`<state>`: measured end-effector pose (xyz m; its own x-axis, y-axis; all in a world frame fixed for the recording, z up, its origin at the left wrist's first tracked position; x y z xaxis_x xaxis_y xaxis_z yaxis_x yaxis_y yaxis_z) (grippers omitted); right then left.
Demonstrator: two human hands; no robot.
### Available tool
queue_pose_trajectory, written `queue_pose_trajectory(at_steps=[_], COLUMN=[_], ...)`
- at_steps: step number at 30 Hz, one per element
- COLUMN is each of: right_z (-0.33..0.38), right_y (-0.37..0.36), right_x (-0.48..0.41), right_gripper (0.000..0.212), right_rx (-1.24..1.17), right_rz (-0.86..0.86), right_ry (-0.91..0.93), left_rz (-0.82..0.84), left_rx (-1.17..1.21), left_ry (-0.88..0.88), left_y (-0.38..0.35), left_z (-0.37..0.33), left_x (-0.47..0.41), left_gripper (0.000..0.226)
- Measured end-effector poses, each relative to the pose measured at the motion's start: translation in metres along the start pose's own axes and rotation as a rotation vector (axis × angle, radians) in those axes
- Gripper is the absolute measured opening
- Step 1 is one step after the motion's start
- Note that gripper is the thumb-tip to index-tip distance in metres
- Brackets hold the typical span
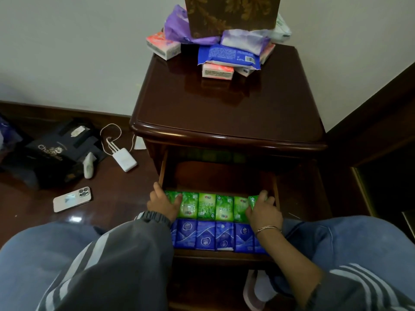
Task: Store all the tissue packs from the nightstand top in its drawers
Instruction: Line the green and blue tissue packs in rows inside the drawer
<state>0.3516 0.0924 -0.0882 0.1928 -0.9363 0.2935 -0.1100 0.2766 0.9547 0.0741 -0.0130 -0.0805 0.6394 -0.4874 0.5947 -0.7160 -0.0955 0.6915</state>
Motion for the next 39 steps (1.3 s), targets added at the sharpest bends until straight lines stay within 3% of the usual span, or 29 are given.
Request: queue_pose_trajectory(at_steps=[9,18,25,29,33,39], right_z=[0.004,-0.003,-0.013,-0.016,-0.006,-0.004], right_y=[0.001,0.005,0.018,0.032,0.022,0.005], right_x=[-0.002,0.016,0.012,0.005,0.001,0.005], right_gripper=[0.064,0.072,0.066,0.071,0.076,0.08], right_rx=[0.029,-0.105,-0.189,-0.134,0.095,0.18], right_rz=[0.06,-0.071,-0.112,-0.225,-0.155,-0.093], right_ry=[-0.044,0.027,0.0,0.004,0.023,0.032], left_rz=[-0.018,-0.035,-0.051,-0.056,-0.075,-0.071], left_rx=[-0.036,-0.034,-0.046,-0.057,-0.078,-0.073], left_ry=[-0.012,-0.01,-0.014,-0.012,-0.009,-0.016], left_y=[-0.003,-0.005,-0.006,-0.006,-0.007,-0.007], left_z=[0.003,0.004,0.005,0.004,0.003,0.004], left_x=[-0.004,-0.006,-0.007,-0.008,-0.007,-0.007], left_gripper=[0.087,0.089,0.091,0.092,0.093,0.093])
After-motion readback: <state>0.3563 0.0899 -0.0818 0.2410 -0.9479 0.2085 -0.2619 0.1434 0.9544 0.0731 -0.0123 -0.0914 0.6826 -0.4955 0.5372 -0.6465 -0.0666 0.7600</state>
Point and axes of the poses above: each hand's wrist, its own x-axis away from the middle knuckle, its own y-axis out of the back of the hand, z = x × y, the point moved 7 cm from there along -x, towards the middle knuckle, and after that the axes turned 10 degrees about y, right-handed, at the moved point
